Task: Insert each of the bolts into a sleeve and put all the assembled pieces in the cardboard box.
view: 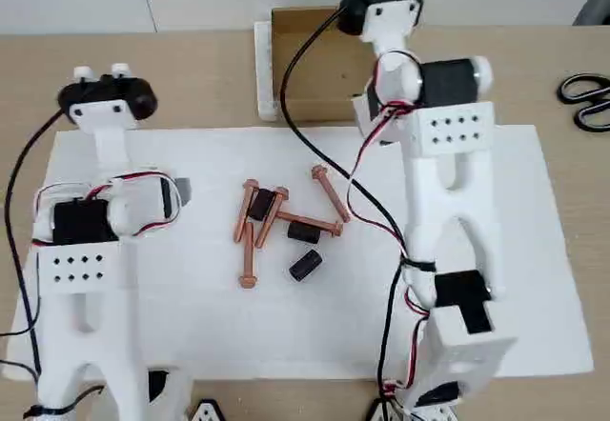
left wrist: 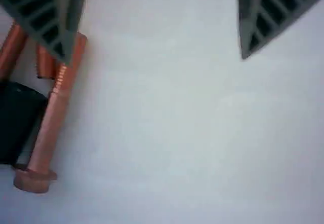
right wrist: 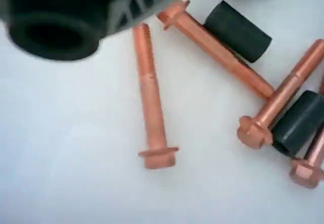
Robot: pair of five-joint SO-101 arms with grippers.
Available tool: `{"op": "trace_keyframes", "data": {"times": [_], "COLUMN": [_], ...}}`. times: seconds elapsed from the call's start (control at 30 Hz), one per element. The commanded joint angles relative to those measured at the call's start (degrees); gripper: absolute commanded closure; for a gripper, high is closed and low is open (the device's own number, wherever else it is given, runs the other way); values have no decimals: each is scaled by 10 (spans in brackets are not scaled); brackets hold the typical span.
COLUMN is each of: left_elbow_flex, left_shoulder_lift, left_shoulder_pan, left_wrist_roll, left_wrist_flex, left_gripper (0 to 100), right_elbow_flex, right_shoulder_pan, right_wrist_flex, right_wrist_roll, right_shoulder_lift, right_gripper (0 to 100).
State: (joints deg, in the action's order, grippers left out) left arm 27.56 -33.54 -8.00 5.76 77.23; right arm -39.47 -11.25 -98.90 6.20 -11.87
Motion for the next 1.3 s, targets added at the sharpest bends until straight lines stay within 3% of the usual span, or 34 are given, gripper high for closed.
{"op": "trace_keyframes", "data": {"times": [0.0,0.23,0.5,0.8,0.93,1.13,1.27], "left_elbow_flex": [4,22,80,76,12,-178,-289], "left_shoulder_lift": [0,0,0,60,169,307,382], "left_shoulder_pan": [24,34,34,34,46,130,148], "left_wrist_roll": [-6,-6,-4,-3,-2,-1,46], "left_wrist_flex": [2,-10,-88,-107,-97,-27,16], "left_gripper": [791,791,791,791,791,791,790], "right_elbow_flex": [-12,137,226,309,316,316,316], "right_shoulder_pan": [5,20,84,83,83,83,83], "right_wrist_flex": [-13,-13,-8,22,30,29,25], "right_wrist_roll": [4,18,65,69,66,64,63], "right_shoulder_lift": [53,113,189,189,189,189,189], "right_gripper": [994,994,994,995,995,995,995]}}
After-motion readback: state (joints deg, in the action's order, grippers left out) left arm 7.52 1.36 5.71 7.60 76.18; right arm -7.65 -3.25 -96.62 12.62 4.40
